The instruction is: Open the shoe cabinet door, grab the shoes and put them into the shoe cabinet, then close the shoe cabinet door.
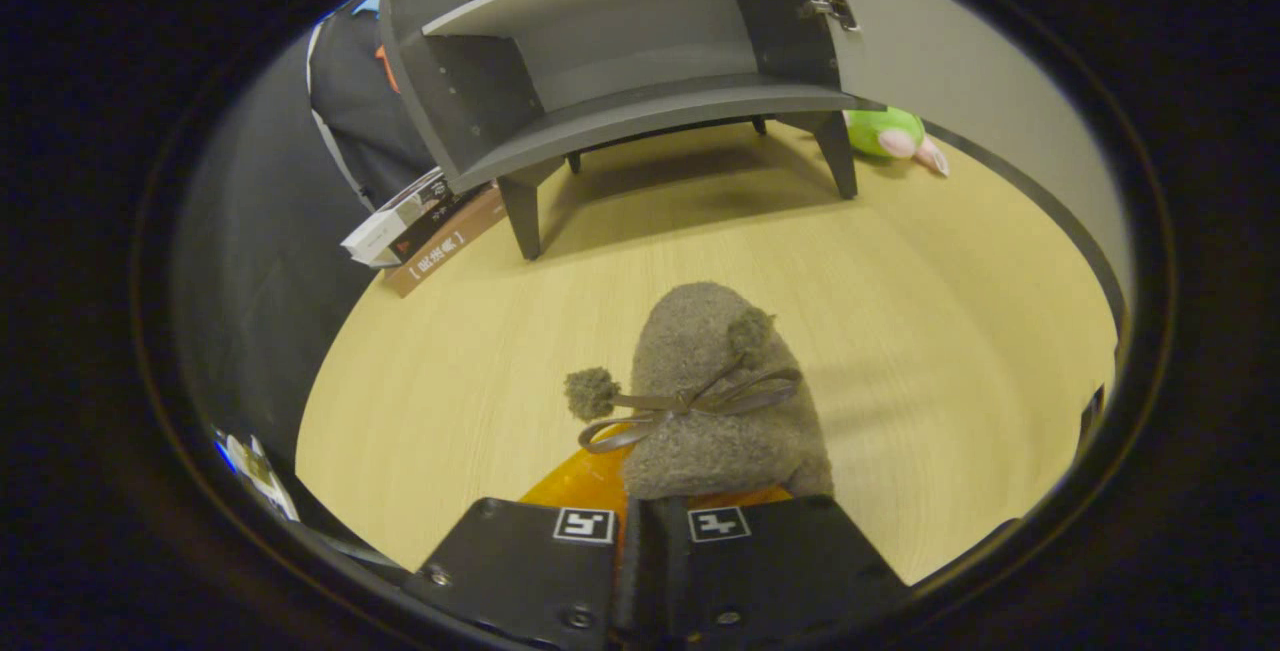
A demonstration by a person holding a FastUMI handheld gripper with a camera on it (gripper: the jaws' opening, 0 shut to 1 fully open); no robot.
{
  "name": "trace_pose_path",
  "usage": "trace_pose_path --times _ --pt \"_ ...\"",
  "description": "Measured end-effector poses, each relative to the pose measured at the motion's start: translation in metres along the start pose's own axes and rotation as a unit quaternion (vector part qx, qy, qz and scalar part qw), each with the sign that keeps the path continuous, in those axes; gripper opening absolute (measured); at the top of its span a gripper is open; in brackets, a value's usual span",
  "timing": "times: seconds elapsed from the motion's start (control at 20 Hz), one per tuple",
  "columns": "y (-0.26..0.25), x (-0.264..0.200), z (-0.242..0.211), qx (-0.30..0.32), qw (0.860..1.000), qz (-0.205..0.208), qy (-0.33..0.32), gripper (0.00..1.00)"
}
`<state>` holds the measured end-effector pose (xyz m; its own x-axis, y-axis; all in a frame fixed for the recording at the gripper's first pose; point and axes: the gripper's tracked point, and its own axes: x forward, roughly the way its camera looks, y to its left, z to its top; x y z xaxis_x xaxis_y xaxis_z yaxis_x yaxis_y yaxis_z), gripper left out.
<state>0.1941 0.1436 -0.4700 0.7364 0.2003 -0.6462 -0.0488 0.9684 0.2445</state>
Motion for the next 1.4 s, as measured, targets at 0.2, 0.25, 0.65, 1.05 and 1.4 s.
trace_pose_path --times 0.2,0.25,0.65,1.05,1.4 --pt "0.002 -0.014 0.015 -0.018 1.0 0.0 -0.007 0.06" --pt "0.002 -0.019 0.019 -0.02 1.0 0.003 -0.01 0.06" --pt "0.018 -0.114 0.088 -0.06 0.993 0.012 -0.102 0.06" --pt "0.057 -0.246 0.192 -0.107 0.966 0.024 -0.232 0.05" --pt "0.078 -0.309 0.28 -0.125 0.946 0.012 -0.299 0.05"
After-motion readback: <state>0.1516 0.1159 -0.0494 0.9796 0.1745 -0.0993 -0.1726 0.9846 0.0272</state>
